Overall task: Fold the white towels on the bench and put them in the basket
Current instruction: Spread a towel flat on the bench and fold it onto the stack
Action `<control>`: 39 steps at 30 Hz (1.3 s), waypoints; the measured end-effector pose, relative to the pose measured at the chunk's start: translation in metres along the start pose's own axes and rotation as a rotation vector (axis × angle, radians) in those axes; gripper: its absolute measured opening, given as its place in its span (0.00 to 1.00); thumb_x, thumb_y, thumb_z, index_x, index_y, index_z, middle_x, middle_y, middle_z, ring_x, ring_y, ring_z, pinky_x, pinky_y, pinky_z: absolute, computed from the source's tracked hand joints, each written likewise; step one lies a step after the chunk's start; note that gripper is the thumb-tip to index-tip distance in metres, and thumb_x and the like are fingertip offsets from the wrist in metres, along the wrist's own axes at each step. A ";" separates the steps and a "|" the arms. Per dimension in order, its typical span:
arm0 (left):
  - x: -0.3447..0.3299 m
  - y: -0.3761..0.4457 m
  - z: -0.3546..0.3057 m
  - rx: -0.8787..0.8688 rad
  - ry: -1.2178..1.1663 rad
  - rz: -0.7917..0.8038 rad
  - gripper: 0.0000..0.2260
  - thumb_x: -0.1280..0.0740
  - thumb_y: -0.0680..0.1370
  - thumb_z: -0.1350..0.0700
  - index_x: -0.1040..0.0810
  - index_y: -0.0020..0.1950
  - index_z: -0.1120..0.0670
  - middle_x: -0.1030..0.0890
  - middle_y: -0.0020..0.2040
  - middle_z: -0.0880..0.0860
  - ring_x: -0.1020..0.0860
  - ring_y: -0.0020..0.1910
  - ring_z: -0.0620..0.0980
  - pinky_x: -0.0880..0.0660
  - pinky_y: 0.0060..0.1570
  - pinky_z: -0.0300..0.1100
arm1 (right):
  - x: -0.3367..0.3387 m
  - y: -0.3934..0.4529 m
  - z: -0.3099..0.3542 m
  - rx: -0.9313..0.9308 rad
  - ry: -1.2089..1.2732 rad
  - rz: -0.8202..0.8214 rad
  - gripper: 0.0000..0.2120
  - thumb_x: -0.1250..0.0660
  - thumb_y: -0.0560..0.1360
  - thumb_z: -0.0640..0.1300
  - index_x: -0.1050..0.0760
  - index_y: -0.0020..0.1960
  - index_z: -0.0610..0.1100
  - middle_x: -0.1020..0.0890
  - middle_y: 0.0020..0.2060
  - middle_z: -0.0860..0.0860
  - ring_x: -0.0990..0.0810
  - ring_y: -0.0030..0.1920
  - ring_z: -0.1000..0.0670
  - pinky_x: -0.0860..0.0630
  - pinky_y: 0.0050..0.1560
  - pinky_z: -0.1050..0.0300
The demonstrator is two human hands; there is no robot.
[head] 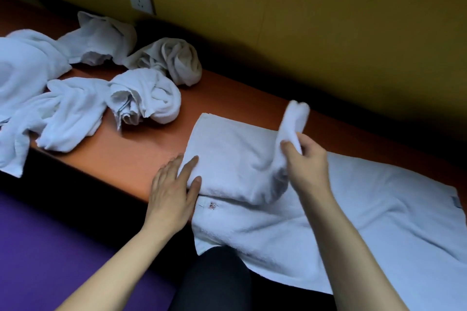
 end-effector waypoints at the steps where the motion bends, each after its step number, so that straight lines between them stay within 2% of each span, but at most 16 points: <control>1: 0.001 0.001 0.003 0.006 -0.058 -0.005 0.23 0.44 0.83 0.44 0.35 0.79 0.46 0.36 0.80 0.54 0.40 0.79 0.53 0.45 0.78 0.51 | -0.017 -0.003 0.010 0.034 -0.039 0.027 0.09 0.35 0.74 0.49 0.20 0.47 0.45 0.22 0.34 0.53 0.25 0.36 0.52 0.29 0.39 0.56; 3: 0.005 0.005 0.006 0.033 -0.154 -0.010 0.23 0.40 0.84 0.49 0.35 0.79 0.48 0.34 0.79 0.52 0.38 0.79 0.51 0.46 0.76 0.48 | -0.049 -0.011 0.028 0.080 -0.105 0.070 0.06 0.35 0.78 0.46 0.20 0.51 0.48 0.21 0.34 0.55 0.25 0.35 0.55 0.30 0.35 0.59; 6: 0.012 0.008 0.009 0.052 -0.247 -0.016 0.23 0.42 0.84 0.49 0.35 0.79 0.50 0.31 0.77 0.50 0.34 0.76 0.51 0.41 0.75 0.48 | -0.091 -0.025 0.050 0.135 -0.164 0.147 0.10 0.38 0.79 0.46 0.21 0.55 0.48 0.18 0.40 0.51 0.21 0.41 0.48 0.27 0.40 0.55; 10: 0.020 0.010 0.017 0.103 -0.458 0.020 0.24 0.47 0.81 0.46 0.34 0.77 0.49 0.27 0.74 0.47 0.31 0.74 0.47 0.38 0.75 0.50 | -0.141 -0.035 0.046 0.107 -0.322 0.317 0.06 0.41 0.78 0.46 0.28 0.46 0.45 0.22 0.41 0.49 0.24 0.45 0.43 0.34 0.42 0.54; 12: 0.021 0.010 0.022 0.154 -0.576 0.024 0.21 0.47 0.84 0.47 0.33 0.76 0.48 0.26 0.73 0.46 0.31 0.73 0.44 0.38 0.76 0.48 | -0.161 -0.039 0.032 0.030 -0.418 0.492 0.13 0.41 0.80 0.50 0.25 0.57 0.44 0.19 0.52 0.45 0.23 0.56 0.41 0.32 0.48 0.55; 14: 0.024 0.011 0.023 0.205 -0.642 0.018 0.18 0.48 0.87 0.49 0.31 0.76 0.48 0.26 0.73 0.46 0.31 0.74 0.44 0.38 0.75 0.42 | -0.167 -0.040 0.025 -0.027 -0.406 0.562 0.22 0.40 0.81 0.55 0.28 0.69 0.43 0.21 0.62 0.45 0.24 0.64 0.43 0.30 0.58 0.53; 16: 0.027 0.014 0.021 0.243 -0.650 0.026 0.20 0.50 0.87 0.48 0.29 0.75 0.50 0.26 0.72 0.47 0.31 0.74 0.45 0.39 0.72 0.39 | -0.154 -0.037 0.029 0.006 -0.255 0.459 0.20 0.38 0.81 0.55 0.25 0.69 0.47 0.19 0.58 0.48 0.21 0.60 0.48 0.27 0.61 0.54; 19: 0.034 0.023 0.015 0.311 -0.594 0.035 0.19 0.45 0.85 0.44 0.25 0.70 0.51 0.22 0.68 0.50 0.28 0.70 0.50 0.34 0.67 0.43 | -0.108 -0.028 0.020 0.047 -0.129 0.169 0.10 0.36 0.80 0.48 0.20 0.59 0.51 0.19 0.46 0.52 0.21 0.43 0.54 0.28 0.45 0.62; 22: 0.036 0.031 0.006 0.401 -0.476 0.066 0.18 0.41 0.83 0.45 0.24 0.67 0.52 0.20 0.64 0.53 0.28 0.67 0.57 0.32 0.67 0.50 | -0.061 -0.021 -0.015 -0.090 -0.205 -0.058 0.09 0.36 0.78 0.49 0.27 0.57 0.52 0.21 0.47 0.50 0.22 0.45 0.50 0.31 0.41 0.57; 24: 0.035 0.040 0.000 0.464 -0.406 0.102 0.22 0.39 0.80 0.42 0.25 0.69 0.53 0.22 0.66 0.56 0.29 0.68 0.60 0.32 0.67 0.51 | -0.051 -0.020 -0.036 -0.238 -0.214 -0.023 0.14 0.36 0.78 0.54 0.31 0.61 0.51 0.21 0.51 0.48 0.20 0.49 0.47 0.29 0.45 0.54; 26: 0.034 0.049 -0.002 0.550 -0.344 0.164 0.27 0.36 0.76 0.39 0.27 0.70 0.54 0.23 0.65 0.58 0.26 0.66 0.62 0.29 0.64 0.50 | -0.058 -0.019 -0.046 -0.346 -0.060 0.066 0.16 0.36 0.79 0.56 0.29 0.61 0.48 0.20 0.52 0.49 0.19 0.49 0.48 0.25 0.48 0.54; 28: 0.039 0.054 -0.006 0.650 -0.451 0.193 0.29 0.35 0.70 0.38 0.23 0.62 0.58 0.17 0.53 0.61 0.19 0.51 0.62 0.23 0.51 0.47 | -0.070 -0.018 -0.049 -0.430 0.075 0.157 0.18 0.33 0.78 0.56 0.26 0.61 0.45 0.18 0.52 0.49 0.18 0.49 0.48 0.22 0.52 0.53; 30: 0.042 0.055 -0.013 0.720 -0.640 0.229 0.21 0.32 0.72 0.42 0.21 0.48 0.61 0.19 0.36 0.61 0.22 0.33 0.57 0.27 0.38 0.43 | -0.079 -0.018 -0.051 -0.544 0.201 0.232 0.22 0.30 0.75 0.57 0.24 0.61 0.43 0.15 0.53 0.47 0.15 0.51 0.45 0.19 0.57 0.47; 32: 0.044 0.057 -0.014 0.759 -0.752 0.251 0.15 0.30 0.74 0.48 0.22 0.46 0.60 0.22 0.31 0.59 0.26 0.28 0.54 0.31 0.35 0.41 | -0.083 -0.019 -0.049 -0.627 0.347 0.275 0.21 0.26 0.73 0.53 0.22 0.60 0.42 0.13 0.51 0.46 0.14 0.50 0.44 0.18 0.56 0.47; 36: 0.044 0.048 -0.020 0.672 -0.862 0.234 0.11 0.29 0.76 0.58 0.20 0.56 0.61 0.19 0.38 0.54 0.22 0.32 0.52 0.27 0.32 0.38 | -0.070 -0.018 -0.040 -0.500 0.385 0.257 0.15 0.27 0.74 0.45 0.20 0.59 0.44 0.13 0.52 0.46 0.13 0.50 0.45 0.17 0.54 0.47; 39: 0.043 0.033 -0.038 0.525 -0.915 0.230 0.11 0.31 0.77 0.64 0.20 0.59 0.58 0.14 0.47 0.53 0.17 0.43 0.52 0.20 0.47 0.47 | -0.046 -0.022 -0.034 -0.420 0.376 0.227 0.14 0.27 0.74 0.45 0.20 0.58 0.46 0.13 0.51 0.49 0.13 0.49 0.46 0.16 0.52 0.48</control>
Point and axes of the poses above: each hand's wrist, its own y-axis towards the middle knuckle, its own x-axis out of the back of the hand, z = x × y, the point moved 5 cm from there along y, towards the middle knuckle
